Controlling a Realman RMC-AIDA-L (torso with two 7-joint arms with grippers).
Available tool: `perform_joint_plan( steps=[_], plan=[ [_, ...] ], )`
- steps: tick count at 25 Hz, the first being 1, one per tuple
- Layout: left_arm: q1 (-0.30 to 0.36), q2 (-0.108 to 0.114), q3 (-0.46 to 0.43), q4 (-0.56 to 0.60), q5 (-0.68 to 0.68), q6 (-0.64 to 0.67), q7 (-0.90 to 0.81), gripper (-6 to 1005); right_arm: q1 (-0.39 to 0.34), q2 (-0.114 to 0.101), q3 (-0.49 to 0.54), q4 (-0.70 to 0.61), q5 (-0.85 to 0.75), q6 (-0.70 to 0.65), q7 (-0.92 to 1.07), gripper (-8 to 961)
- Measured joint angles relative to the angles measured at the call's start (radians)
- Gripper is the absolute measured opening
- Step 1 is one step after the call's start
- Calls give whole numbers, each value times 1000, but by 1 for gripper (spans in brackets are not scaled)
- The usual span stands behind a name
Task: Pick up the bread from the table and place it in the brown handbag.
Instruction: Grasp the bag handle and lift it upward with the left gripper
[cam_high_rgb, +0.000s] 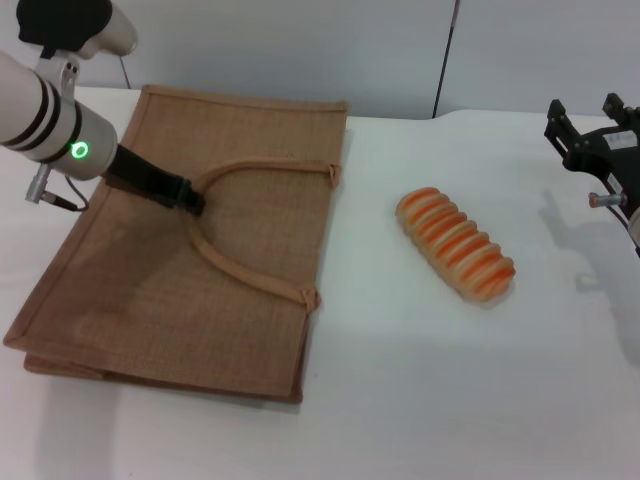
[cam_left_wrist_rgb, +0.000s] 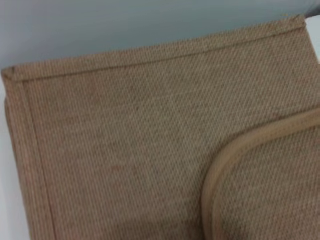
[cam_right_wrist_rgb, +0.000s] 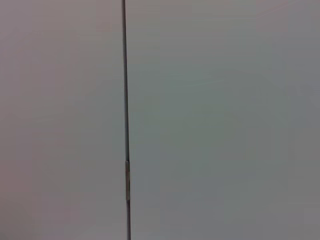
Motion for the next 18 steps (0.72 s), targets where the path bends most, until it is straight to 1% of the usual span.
perform_joint_plan(
  steps=[6,12,18],
  plan=[
    [-12,-1,1,0,0,12,9,399,2,0,0,0,0,1,0,729],
    [-13,-11,2,-13,0,32,18,390,2,0,0,0,0,1,0,729],
    [-26,-14,2,-43,0,46,26,381,2,1,-2,0,0,2,0,729]
  ],
)
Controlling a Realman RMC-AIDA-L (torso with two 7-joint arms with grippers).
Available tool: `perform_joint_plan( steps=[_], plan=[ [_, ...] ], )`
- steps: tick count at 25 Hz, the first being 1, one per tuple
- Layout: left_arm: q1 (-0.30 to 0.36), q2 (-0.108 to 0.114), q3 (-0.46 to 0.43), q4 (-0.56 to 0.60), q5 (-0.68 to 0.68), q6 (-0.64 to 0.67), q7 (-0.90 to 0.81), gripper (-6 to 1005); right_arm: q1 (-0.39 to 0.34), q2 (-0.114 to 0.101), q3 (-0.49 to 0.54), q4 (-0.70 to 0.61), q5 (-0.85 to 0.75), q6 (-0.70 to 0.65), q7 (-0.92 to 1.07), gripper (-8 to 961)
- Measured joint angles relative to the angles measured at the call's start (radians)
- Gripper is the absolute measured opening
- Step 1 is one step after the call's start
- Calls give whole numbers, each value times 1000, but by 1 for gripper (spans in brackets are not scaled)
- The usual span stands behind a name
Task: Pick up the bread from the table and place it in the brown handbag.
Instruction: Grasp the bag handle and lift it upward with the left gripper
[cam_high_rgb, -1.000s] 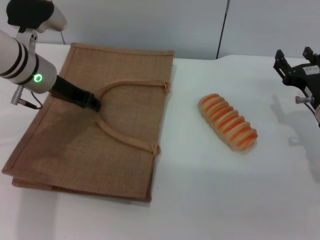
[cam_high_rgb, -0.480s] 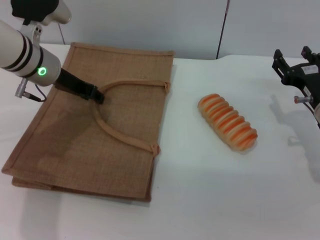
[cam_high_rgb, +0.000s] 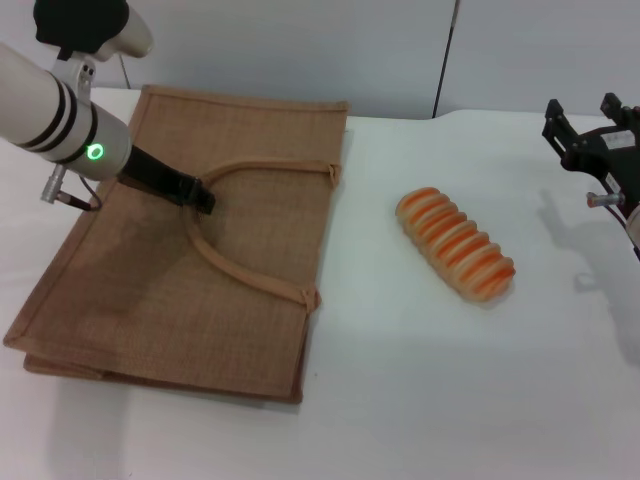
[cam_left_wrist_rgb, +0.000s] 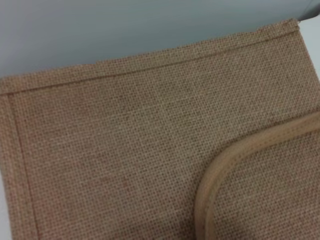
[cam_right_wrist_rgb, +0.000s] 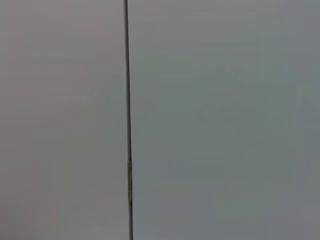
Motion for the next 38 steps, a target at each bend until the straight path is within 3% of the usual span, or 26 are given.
perform_joint_plan(
  steps=[32,38],
  plan=[
    [7,-11,-2,-23,-1,56,6,331,0,-1,0,0,0,0,0,730],
    [9,-11,-1,-22,0,72,1,181,0,-1,0,0,0,0,0,730]
  ],
)
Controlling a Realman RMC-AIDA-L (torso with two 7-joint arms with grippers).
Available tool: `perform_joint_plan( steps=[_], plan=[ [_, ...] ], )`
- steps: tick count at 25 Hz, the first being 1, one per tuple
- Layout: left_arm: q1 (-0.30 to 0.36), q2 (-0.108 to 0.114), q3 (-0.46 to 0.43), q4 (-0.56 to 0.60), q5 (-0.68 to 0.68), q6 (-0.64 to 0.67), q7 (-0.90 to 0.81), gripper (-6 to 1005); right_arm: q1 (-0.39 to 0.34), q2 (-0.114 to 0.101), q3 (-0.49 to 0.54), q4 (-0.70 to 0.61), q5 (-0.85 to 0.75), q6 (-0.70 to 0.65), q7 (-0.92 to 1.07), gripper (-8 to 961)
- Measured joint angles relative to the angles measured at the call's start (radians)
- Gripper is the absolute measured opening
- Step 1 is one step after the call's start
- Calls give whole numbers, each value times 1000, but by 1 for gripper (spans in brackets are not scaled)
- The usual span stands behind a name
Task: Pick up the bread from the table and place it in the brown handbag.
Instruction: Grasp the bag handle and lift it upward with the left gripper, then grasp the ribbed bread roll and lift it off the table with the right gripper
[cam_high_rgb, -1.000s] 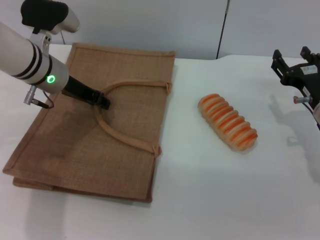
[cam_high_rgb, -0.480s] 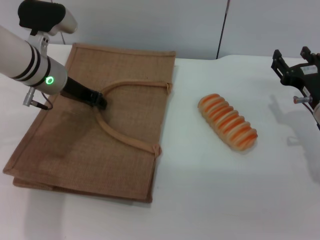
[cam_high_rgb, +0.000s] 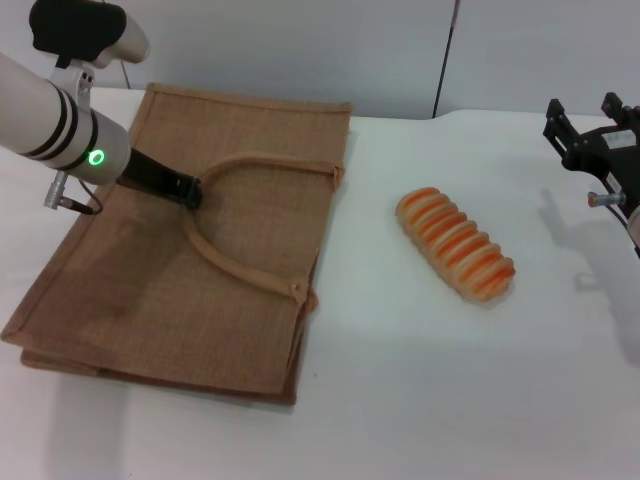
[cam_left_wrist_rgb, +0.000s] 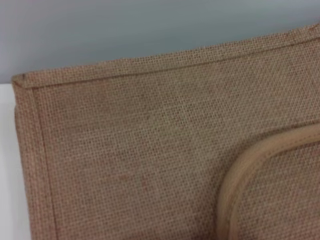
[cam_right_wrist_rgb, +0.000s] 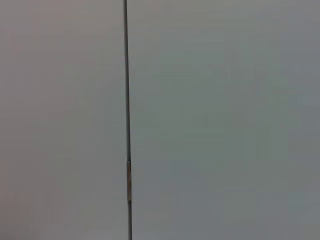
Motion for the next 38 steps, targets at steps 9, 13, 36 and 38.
perform_joint_plan(
  steps=[9,13,36,38],
  plan=[
    [-33,0,1,16,0,-11,2,122,0,0,0,4,0,0,0,730],
    [-44,0,3,101,8,-67,0,122,-2,0,0,7,0,22,0,730],
    [3,-37,-8,909,234,-509,-120,118,-51,-51,52,-366,-222,439,-11,731],
    [-4,-41,-6,943,234,-527,-122,117,-80,-52,117,-436,-293,531,-11,731]
  ],
)
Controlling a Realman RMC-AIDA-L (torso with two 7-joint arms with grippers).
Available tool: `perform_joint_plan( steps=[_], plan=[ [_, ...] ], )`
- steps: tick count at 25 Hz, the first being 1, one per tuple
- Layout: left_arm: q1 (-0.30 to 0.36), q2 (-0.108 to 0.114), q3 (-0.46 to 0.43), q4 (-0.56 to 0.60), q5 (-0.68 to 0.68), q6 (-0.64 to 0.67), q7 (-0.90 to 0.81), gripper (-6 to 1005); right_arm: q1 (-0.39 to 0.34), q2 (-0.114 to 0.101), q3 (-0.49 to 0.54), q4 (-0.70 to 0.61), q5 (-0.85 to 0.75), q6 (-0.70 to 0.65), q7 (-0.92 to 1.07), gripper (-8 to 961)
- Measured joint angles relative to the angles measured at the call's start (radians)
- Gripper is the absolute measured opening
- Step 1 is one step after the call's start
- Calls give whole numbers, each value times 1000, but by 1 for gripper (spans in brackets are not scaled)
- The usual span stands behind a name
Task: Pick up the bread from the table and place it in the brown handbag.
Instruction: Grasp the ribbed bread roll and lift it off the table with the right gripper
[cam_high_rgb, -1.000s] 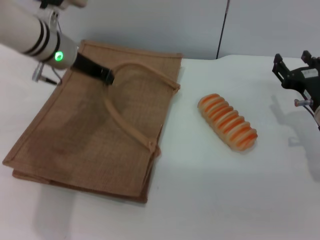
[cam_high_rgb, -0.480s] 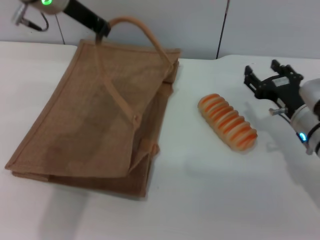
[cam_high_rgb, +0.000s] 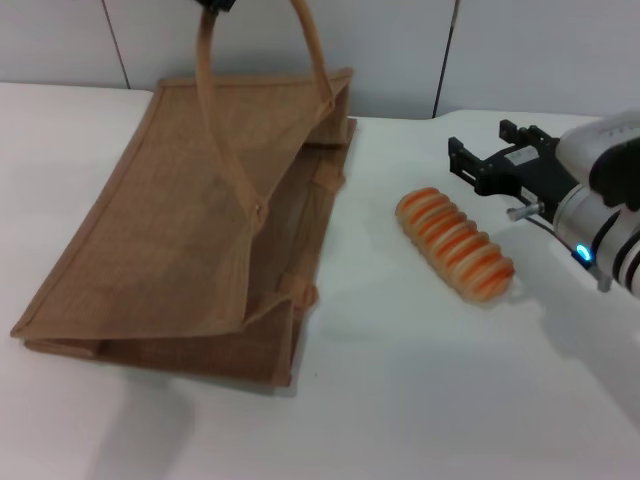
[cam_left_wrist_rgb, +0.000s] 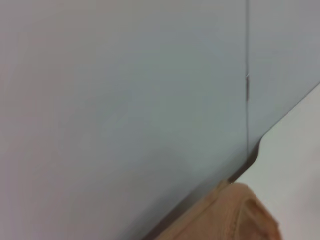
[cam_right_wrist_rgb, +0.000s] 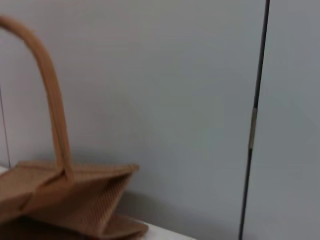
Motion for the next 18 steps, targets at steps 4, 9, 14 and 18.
perform_joint_plan(
  steps=[4,9,14,18],
  plan=[
    [-9,-9,5,84,0,-39,-8,117,-72,8,121,-181,-154,197,0,731],
    [-16,-21,7,118,0,-59,-11,117,-108,15,205,-377,-219,493,-17,728],
    [-19,-34,8,158,16,-83,-11,116,-111,30,254,-520,-205,755,-84,726],
    [-28,-43,8,163,42,-99,-11,116,-109,35,286,-592,-75,916,-195,725]
  ],
)
